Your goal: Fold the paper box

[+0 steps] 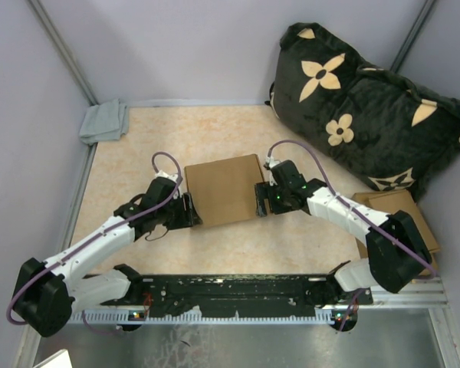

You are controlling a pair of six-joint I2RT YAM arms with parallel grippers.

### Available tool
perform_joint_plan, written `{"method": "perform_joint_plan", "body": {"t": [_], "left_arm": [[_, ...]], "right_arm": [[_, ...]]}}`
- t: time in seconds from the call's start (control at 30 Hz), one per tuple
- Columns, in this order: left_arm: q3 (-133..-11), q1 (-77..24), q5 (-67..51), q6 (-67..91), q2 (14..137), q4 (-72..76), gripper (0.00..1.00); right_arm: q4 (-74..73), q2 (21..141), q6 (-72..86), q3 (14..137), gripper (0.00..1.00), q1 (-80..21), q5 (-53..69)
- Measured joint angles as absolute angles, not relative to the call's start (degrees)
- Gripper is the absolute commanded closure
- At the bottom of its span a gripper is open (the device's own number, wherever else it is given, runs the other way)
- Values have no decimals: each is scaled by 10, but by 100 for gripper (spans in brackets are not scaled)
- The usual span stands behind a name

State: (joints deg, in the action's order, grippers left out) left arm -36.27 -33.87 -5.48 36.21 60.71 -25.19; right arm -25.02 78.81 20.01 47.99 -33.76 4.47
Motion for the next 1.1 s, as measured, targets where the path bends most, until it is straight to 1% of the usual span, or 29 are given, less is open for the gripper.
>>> {"method": "perform_joint_plan", "body": {"t": [0.5,0.9,1.1], "left_arm": [[-358,-339,-32,362,641,-252,38],[-341,-339,-50,362,636,-216,44],[-342,-339,-74,361,629,-217,45]], "right_arm": [[-218,777,199,453,24,-338,70],[-199,769,196,446,31,-339,111],[-207,745,196,446,32,-339,118]]}}
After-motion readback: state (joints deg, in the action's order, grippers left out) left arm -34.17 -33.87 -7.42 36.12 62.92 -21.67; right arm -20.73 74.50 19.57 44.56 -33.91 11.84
